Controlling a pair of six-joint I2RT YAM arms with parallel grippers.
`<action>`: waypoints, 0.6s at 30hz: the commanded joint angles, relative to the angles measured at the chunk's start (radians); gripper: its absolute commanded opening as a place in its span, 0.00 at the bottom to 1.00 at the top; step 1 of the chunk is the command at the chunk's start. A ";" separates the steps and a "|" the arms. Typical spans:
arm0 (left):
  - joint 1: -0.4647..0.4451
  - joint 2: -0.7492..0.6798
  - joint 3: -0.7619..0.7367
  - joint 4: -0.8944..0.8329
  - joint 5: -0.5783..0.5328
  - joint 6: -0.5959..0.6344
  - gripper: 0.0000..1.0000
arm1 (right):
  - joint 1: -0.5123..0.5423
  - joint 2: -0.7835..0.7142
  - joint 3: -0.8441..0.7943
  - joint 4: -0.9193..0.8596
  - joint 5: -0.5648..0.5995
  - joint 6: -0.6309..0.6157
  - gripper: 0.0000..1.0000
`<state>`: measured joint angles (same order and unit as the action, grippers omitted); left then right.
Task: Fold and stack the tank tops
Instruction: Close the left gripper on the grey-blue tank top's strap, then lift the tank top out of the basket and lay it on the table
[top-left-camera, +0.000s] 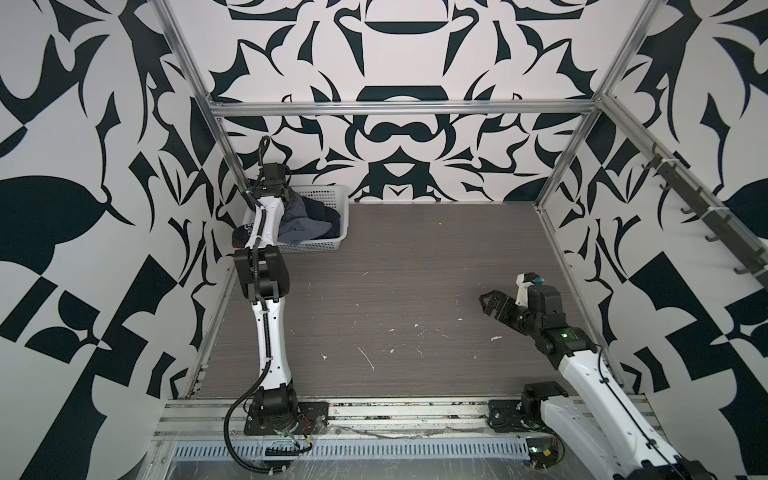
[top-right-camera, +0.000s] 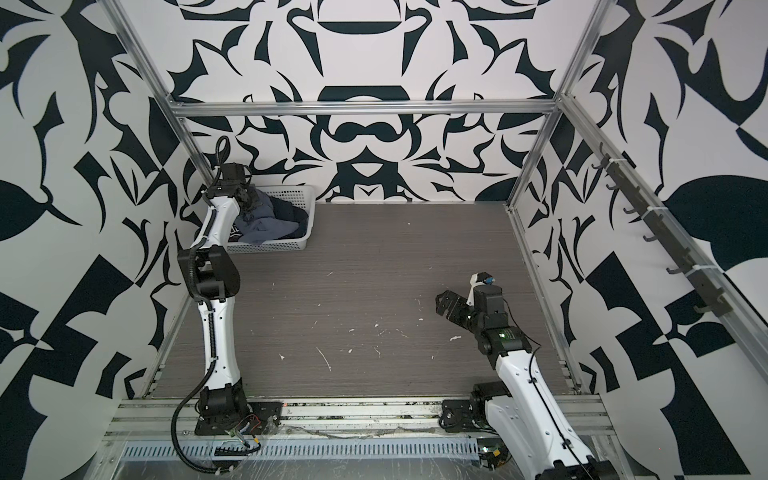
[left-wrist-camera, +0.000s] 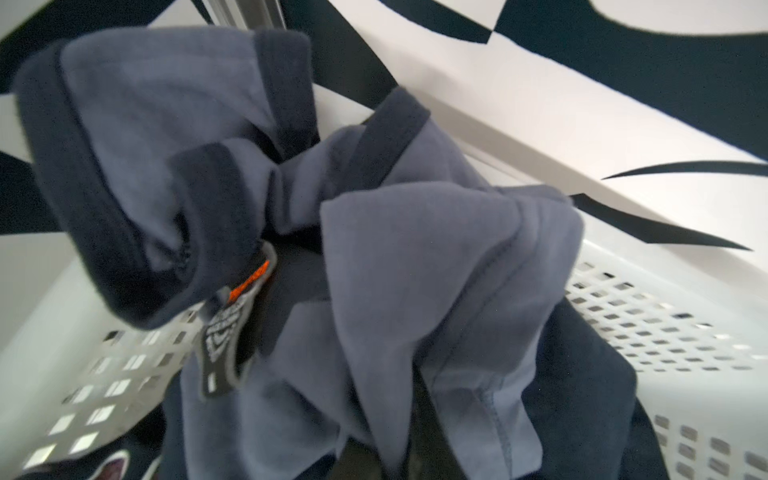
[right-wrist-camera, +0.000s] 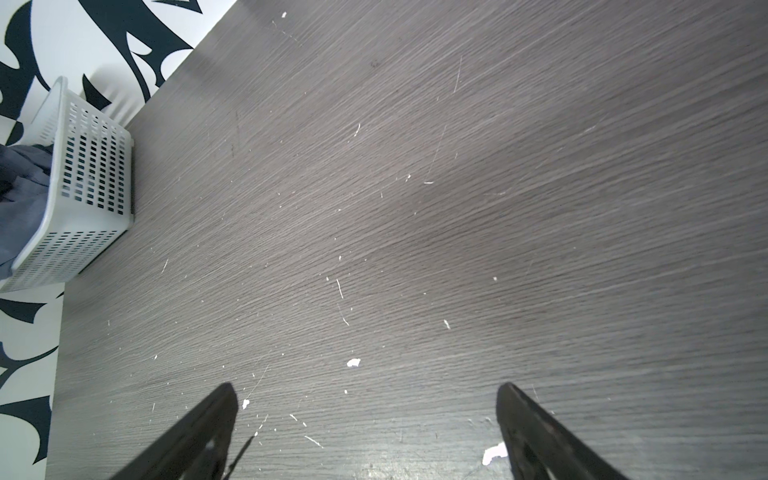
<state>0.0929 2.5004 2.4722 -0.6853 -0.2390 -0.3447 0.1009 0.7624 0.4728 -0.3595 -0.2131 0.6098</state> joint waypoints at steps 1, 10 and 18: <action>-0.006 -0.134 0.016 -0.006 0.028 -0.018 0.06 | 0.005 0.002 0.018 0.036 -0.011 0.012 1.00; -0.066 -0.369 0.012 -0.011 0.077 -0.020 0.00 | 0.005 -0.019 0.023 0.036 -0.008 0.012 1.00; -0.213 -0.547 0.127 0.021 0.121 0.014 0.00 | 0.005 -0.035 0.056 0.016 -0.007 0.002 1.00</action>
<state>-0.0654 2.0354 2.5385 -0.7013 -0.1436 -0.3481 0.1009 0.7403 0.4763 -0.3546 -0.2169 0.6106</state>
